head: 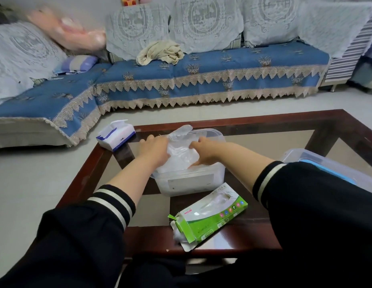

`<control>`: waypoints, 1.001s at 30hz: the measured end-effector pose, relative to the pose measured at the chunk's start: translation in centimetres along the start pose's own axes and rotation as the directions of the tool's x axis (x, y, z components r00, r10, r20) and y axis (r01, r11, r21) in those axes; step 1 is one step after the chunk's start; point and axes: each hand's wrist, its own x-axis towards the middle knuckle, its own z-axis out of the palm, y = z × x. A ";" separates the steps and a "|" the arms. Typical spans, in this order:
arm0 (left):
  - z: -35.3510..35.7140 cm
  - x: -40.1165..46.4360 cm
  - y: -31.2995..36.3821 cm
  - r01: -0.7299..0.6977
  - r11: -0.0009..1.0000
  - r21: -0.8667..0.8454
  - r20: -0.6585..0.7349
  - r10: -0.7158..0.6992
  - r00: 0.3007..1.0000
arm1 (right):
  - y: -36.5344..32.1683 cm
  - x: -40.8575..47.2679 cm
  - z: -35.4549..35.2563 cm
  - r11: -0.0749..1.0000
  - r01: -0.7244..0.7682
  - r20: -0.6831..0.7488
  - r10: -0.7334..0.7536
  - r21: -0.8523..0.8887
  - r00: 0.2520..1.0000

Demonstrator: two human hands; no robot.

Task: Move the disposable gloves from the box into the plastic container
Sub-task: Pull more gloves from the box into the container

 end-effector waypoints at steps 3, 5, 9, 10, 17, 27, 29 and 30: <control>0.6 -0.2 0.5 -0.072 0.962 0.263 0.108 0.045 0.993 | -0.1 1.6 0.9 0.998 -0.040 0.127 0.035 0.043 0.991; 1.0 -0.1 0.7 -0.103 0.925 0.366 0.168 0.043 0.985 | -0.3 2.3 1.3 0.997 -0.059 0.190 0.050 0.045 0.981; 1.8 0.1 1.1 -0.136 0.850 0.509 0.291 -0.021 0.957 | -0.4 3.1 2.2 0.996 -0.092 0.305 0.085 0.009 0.949; 1.9 0.2 1.1 -0.145 0.838 0.527 0.307 -0.029 0.951 | -0.4 3.1 2.4 0.995 -0.096 0.319 0.087 0.013 0.944; -1.1 0.0 1.0 -0.149 0.858 0.491 0.290 0.001 0.957 | -0.6 0.6 -0.9 0.984 0.006 0.146 -0.032 0.177 0.989; -3.3 -10.5 4.3 -0.085 0.876 -0.474 -0.092 0.047 0.995 | -0.4 -10.2 0.3 0.585 0.190 -0.229 -0.007 0.789 0.973; -1.2 -11.9 4.9 -0.015 0.882 -0.471 0.129 0.086 0.988 | -0.6 -10.8 3.4 0.685 0.127 -0.091 -0.089 0.717 0.992; 0.0 -12.5 5.4 -0.002 0.907 -0.420 0.226 0.107 0.968 | -0.7 -11.0 5.1 0.762 0.109 -0.048 -0.102 0.638 0.994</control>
